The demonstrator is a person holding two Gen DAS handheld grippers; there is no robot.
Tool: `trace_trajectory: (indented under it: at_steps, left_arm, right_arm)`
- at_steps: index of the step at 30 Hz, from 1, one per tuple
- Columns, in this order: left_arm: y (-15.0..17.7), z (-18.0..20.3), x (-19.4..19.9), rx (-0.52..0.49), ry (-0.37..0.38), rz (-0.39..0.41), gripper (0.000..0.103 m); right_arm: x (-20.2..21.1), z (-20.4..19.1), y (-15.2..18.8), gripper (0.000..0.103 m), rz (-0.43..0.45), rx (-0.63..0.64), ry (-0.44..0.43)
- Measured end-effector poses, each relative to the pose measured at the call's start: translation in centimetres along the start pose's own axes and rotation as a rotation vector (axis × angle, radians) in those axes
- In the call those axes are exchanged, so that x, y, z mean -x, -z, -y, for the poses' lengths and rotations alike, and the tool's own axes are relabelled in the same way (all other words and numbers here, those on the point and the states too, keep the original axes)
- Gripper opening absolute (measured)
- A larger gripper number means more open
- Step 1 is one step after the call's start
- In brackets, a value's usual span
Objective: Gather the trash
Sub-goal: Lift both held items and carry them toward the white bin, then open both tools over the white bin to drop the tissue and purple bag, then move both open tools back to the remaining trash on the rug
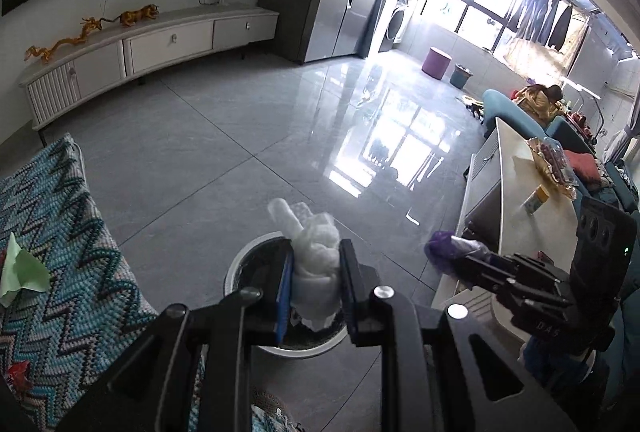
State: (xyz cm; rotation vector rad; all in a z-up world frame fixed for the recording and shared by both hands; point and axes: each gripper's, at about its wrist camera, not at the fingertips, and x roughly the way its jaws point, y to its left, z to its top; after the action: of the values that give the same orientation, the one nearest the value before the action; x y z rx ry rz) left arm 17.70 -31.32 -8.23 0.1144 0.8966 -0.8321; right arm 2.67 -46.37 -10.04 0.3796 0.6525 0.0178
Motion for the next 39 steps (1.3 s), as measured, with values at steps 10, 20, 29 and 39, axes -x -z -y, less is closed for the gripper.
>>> trace_trajectory:
  at_steps: [10, 20, 29, 39]
  left_arm:
    - [-1.5, -2.7, -8.5, 0.11, 0.086, -0.132, 0.027]
    - [-0.9, -3.6, -8.8, 0.126, 0.08, -0.134, 0.045]
    - [-0.3, -1.5, -0.7, 0.066, 0.015, 0.037, 0.045]
    - [0.8, -2.0, 13.5, 0.058, -0.115, 0.262, 0.045]
  right_arm:
    - [-10.7, 4.7, 1.3, 0.044, -0.15, -0.097, 0.036]
    - [-11.5, 5.2, 1.9, 0.056, -0.147, -0.148, 0.044]
    - [-3.8, 2.2, 0.9, 0.056, -0.024, -0.107, -0.006]
    - [7.3, -5.0, -0.6, 0.056, 0.146, 0.042, -0.07]
